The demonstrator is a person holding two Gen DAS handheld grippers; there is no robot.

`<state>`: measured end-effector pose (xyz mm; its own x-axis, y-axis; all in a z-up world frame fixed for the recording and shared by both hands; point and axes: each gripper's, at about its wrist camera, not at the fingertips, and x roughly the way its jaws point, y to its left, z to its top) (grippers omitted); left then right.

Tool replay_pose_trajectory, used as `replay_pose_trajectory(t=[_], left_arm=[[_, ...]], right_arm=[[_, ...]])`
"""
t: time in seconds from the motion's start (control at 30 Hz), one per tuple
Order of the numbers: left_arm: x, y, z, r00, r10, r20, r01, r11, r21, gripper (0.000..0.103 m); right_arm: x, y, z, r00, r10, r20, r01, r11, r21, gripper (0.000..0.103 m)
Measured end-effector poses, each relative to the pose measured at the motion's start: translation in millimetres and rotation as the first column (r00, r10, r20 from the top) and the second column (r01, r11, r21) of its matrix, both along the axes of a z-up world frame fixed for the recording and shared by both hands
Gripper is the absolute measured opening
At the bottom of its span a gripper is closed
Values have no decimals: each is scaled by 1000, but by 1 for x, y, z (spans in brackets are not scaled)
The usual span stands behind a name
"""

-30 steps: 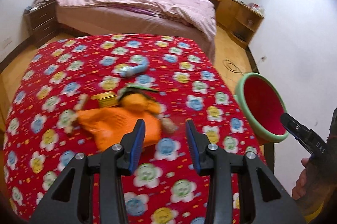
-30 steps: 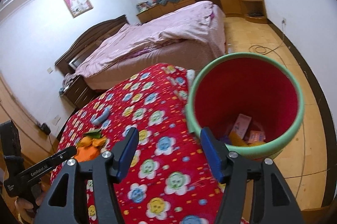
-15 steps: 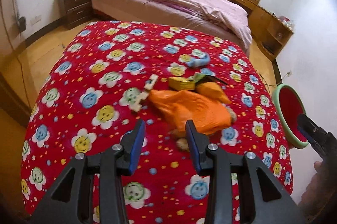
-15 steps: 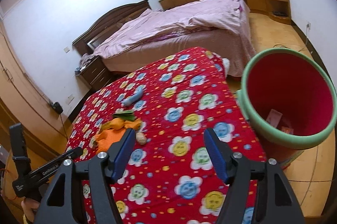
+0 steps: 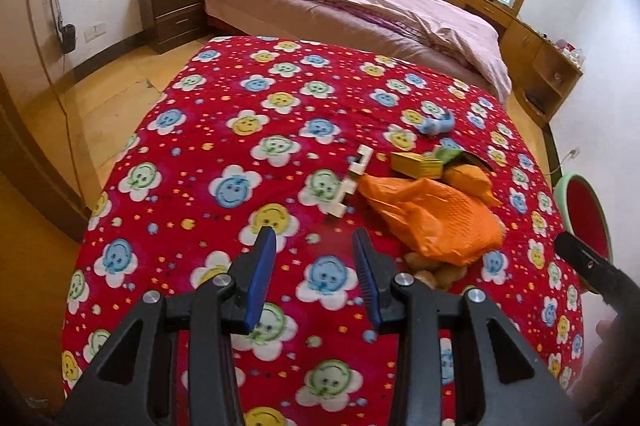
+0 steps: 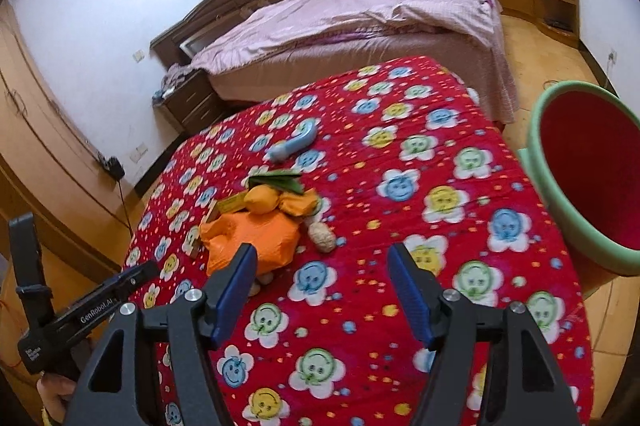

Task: Collect trash
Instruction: 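Grasp the orange mesh bag with the right tool and lift it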

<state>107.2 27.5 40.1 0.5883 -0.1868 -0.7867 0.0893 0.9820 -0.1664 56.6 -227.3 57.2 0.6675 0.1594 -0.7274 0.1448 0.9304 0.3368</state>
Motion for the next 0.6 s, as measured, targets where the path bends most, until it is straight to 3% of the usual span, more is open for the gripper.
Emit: replay_pose_trajectory(t=[0.6], left_arm=[[6,38,-15,997,69,-27,-69,997,-31,39]], right_arm=[[59,59,-36,982,145,-120,-147,989,-9,77]])
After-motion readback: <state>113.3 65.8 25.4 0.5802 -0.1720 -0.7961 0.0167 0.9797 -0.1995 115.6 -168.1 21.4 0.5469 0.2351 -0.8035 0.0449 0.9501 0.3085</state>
